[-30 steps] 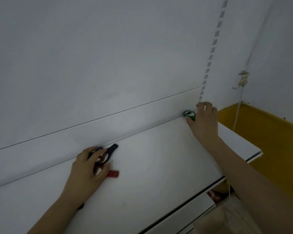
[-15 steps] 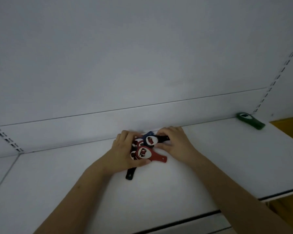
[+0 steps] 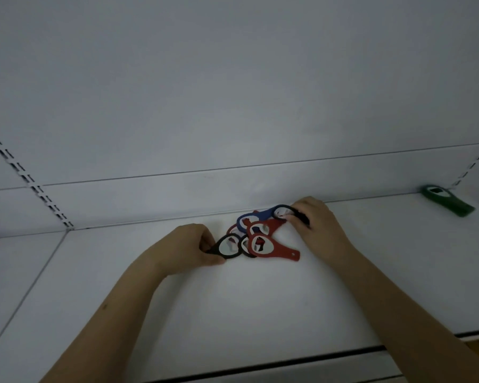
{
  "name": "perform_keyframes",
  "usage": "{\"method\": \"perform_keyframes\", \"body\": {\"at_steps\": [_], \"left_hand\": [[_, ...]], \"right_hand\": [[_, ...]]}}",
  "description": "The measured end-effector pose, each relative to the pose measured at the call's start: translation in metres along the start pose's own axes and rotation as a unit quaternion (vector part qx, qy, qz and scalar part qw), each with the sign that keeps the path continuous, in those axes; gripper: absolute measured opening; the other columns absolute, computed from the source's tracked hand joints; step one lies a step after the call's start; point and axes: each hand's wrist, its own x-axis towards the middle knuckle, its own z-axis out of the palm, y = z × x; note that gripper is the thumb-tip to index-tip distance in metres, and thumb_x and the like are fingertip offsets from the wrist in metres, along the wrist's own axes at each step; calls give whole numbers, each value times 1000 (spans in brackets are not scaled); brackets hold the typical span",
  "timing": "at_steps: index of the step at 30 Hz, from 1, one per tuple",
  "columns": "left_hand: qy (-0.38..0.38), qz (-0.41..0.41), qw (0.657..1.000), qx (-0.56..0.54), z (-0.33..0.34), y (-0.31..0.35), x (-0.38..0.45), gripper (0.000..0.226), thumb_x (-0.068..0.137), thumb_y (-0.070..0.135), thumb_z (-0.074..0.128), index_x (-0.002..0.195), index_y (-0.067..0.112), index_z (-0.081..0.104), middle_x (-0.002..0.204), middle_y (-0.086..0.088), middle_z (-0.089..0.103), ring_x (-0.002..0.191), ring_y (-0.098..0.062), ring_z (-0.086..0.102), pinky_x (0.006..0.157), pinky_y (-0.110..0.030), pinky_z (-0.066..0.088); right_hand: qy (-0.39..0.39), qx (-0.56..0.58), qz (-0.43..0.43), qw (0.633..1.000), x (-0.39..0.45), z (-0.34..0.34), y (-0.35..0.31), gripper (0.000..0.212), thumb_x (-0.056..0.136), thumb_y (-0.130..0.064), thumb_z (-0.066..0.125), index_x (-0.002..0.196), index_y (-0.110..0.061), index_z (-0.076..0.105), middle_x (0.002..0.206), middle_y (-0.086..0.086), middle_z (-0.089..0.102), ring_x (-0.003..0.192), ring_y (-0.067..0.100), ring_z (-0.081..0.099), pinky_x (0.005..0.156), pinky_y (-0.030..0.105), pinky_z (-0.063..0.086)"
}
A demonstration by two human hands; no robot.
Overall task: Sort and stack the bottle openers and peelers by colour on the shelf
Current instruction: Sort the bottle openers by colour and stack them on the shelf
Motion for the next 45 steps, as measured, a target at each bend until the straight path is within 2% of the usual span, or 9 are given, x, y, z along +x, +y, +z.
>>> {"method": "perform_keyframes", "body": {"at_steps": [7,13,17,20,23,28,34,39,45], "left_hand": [[22,4,969,-247,-7,-5,-16,10,101,20,54,100,11,57,76,-3,75,64,-14,67,63,-22,47],[16,3,793,-609,6,18,-20,27,108,16,34,119,3,55,105,-18,74,96,-32,73,72,-35,61],[9,11,753,-658,21,24,-24,27,108,17,31,119,4,52,106,-25,72,99,-41,70,74,-41,60],[-1,24,732,-681,26,22,-23,28,108,18,31,120,4,52,111,-27,70,99,-45,69,76,-42,59],[-2,36,744,-667,29,22,-21,33,107,24,36,124,2,54,108,-21,72,90,-38,72,71,-37,58],[69,29,784,-616,32,16,-18,17,104,6,43,116,-1,54,77,-8,63,57,-16,55,51,-24,45],[77,31,771,-631,29,14,-17,19,105,6,40,107,6,59,80,-5,71,62,-15,66,54,-21,50],[102,7,749,-654,34,12,-11,20,105,2,38,106,2,58,83,-9,68,59,-15,62,52,-22,47],[117,6,751,-649,37,12,-9,20,105,0,36,104,4,55,82,-8,60,59,-14,54,50,-22,41]], "right_hand": [[19,145,87,985,-3,-27,-40,9,91,-34,66,83,-29,64,70,-12,61,62,2,53,59,11,42],[-18,282,148,948,-3,-23,-93,23,90,-26,66,86,-3,68,69,5,72,63,14,68,65,32,52],[-1,234,148,961,3,-13,-112,28,91,-30,63,70,-10,67,57,-2,58,55,9,49,58,24,42],[-37,327,174,928,9,-8,-120,21,90,-27,68,83,-8,71,68,1,70,60,13,63,66,33,54],[-46,328,174,927,11,1,-122,15,88,-23,71,92,-10,67,76,2,74,64,13,72,65,29,56],[-2,130,104,986,7,2,-105,25,93,-42,60,98,-19,66,86,-7,70,76,5,66,69,15,48],[-159,-96,-7,983,-20,-2,-46,54,87,-57,60,135,-35,51,135,-14,50,126,14,40,104,35,37],[-149,-161,17,976,-22,-27,-33,53,89,-59,55,135,-31,50,136,-11,47,126,15,39,104,34,32],[-226,-100,-133,960,-9,-16,-63,39,88,-36,68,125,-27,59,127,-11,53,115,11,45,96,30,41]]}}
